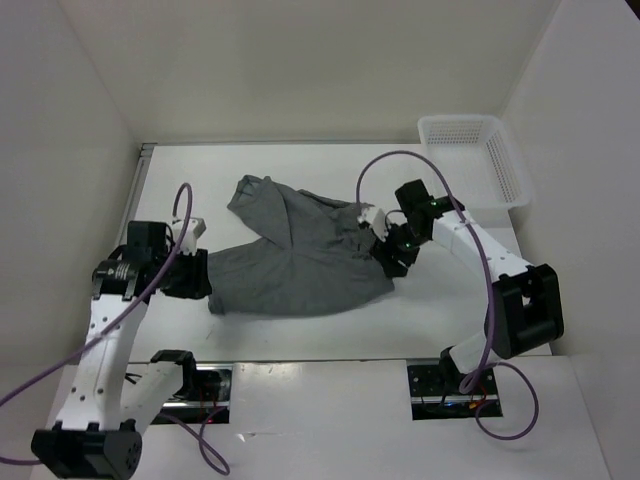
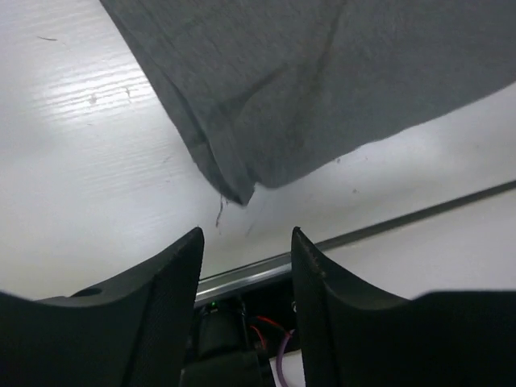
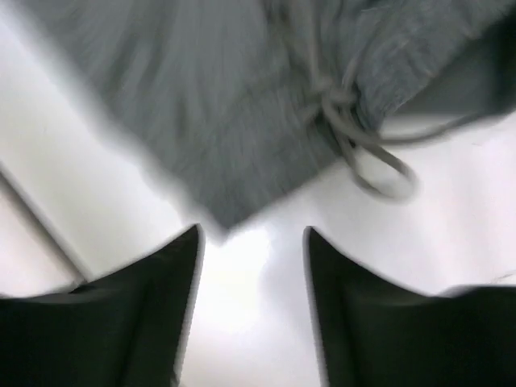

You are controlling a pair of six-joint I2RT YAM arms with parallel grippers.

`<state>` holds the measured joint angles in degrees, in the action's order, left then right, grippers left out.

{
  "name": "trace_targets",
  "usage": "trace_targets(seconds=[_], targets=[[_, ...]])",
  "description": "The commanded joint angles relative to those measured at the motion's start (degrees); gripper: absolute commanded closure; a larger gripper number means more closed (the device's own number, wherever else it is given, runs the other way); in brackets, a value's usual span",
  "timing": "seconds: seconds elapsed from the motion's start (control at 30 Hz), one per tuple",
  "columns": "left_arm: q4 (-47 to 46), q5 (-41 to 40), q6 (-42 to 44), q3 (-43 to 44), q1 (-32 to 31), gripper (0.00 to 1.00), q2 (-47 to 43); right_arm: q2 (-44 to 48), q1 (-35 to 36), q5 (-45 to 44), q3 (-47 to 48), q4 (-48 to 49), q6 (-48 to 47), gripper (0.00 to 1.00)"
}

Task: Fold and stack the shorts
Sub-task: Flatten the shorts out

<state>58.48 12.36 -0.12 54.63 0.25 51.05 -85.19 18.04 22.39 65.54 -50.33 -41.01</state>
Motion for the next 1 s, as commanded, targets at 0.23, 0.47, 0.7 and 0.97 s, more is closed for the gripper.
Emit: trace_targets(seconds=[0.23, 0.47, 0.7, 0.97], targets=[[-7.87, -3.39, 0.12, 2.31, -0.6, 0.32, 4.75, 3.9, 0.68, -7.28, 5.11, -14.54, -12.61, 0.13], [-33.06, -2.44, 0.12, 13.81, -1.13, 0.29, 28.56, -5.68, 0.68, -4.63, 20.32, 12.15, 17.16, 0.12], [-44.93, -5.66, 0.12, 28.3, -6.05, 0.29, 51.06, -22.11, 0.68, -16.56, 32.1, 24.74, 32.92, 0.32], [-47.4, -8.14, 0.12, 37.21, -7.11, 0.28, 68.12, -31.52, -0.55, -22.92, 31.6, 27.21, 35.21, 0.41]])
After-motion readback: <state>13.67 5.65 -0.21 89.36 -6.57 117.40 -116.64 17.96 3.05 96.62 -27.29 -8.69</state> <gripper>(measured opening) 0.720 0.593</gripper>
